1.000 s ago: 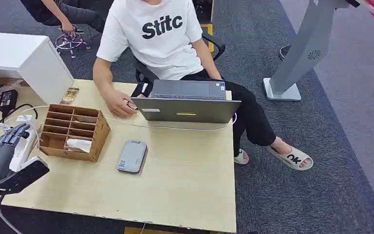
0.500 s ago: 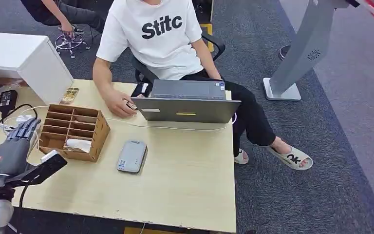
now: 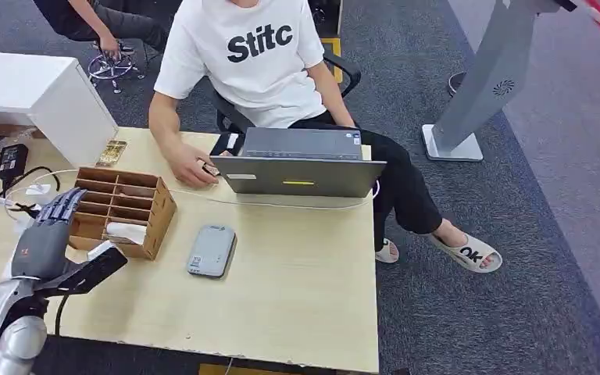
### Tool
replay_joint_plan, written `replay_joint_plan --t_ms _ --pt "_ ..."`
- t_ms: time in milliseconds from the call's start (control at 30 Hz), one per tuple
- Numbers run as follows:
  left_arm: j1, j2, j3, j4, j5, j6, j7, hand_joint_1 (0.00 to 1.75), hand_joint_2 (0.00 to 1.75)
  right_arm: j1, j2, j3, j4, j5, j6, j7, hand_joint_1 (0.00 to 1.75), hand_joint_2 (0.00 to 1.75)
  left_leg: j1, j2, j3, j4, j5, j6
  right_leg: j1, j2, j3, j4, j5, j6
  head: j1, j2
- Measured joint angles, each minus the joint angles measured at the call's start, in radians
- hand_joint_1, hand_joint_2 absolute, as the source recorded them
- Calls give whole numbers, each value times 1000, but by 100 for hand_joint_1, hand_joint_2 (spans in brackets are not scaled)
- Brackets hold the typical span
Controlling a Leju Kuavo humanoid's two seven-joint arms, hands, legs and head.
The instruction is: Pass the card to the sensor for recognition and then transmit it.
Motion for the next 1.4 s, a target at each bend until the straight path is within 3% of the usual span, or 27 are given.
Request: replay_joint_plan --t_ms 333,933,967,1033,1133,1167,1200,1233,1267,1300,1400 --pt "-11 -10 -10 66 -30 -35 19 0 175 -1 0 0 0 13 10 0 0 175 0 0 0 0 0 0 0 0 0 0 0 0 0 0" --pt "-93 -49 -35 211 -79 -13 37 2 175 -3 0 0 0 42 16 5 0 175 0 0 0 0 0 0 0 0 0 0 0 0 0 0" --pt "-98 -51 -36 216 -81 -13 37 12 175 -3 0 0 0 42 16 5 0 175 0 0 0 0 0 0 0 0 0 0 0 0 0 0" --pt "-105 -55 -37 225 -82 -12 37 52 175 -3 0 0 0 43 18 5 0 175 0 0 0 0 0 0 0 0 0 0 0 0 0 0" --pt "-112 -59 -38 235 -85 -13 37 79 175 -3 0 0 0 43 18 4 0 175 0 0 0 0 0 0 0 0 0 0 0 0 0 0" --pt "-114 -61 -38 238 -85 -13 37 79 175 -3 0 0 0 44 18 4 0 175 0 0 0 0 0 0 0 0 0 0 0 0 0 0" --pt "-117 -62 -38 242 -87 -13 37 119 175 -3 0 0 0 44 18 4 0 175 0 0 0 0 0 0 0 0 0 0 0 0 0 0" --pt "-118 -63 -39 246 -87 -13 37 131 175 -3 0 0 0 45 17 4 0 175 0 0 0 0 0 0 0 0 0 0 0 0 0 0" --pt "-119 -64 -39 251 -87 -13 37 131 175 -3 0 0 0 45 17 4 0 175 0 0 0 0 0 0 0 0 0 0 0 0 0 0" --pt "-120 -64 -39 254 -87 -13 36 147 175 -3 0 0 0 46 17 4 0 175 0 0 0 0 0 0 0 0 0 0 0 0 0 0" --pt "-120 -67 -39 264 -77 -15 31 150 175 -3 0 0 0 50 18 3 0 175 0 0 0 0 0 0 0 0 0 0 0 0 0 0"
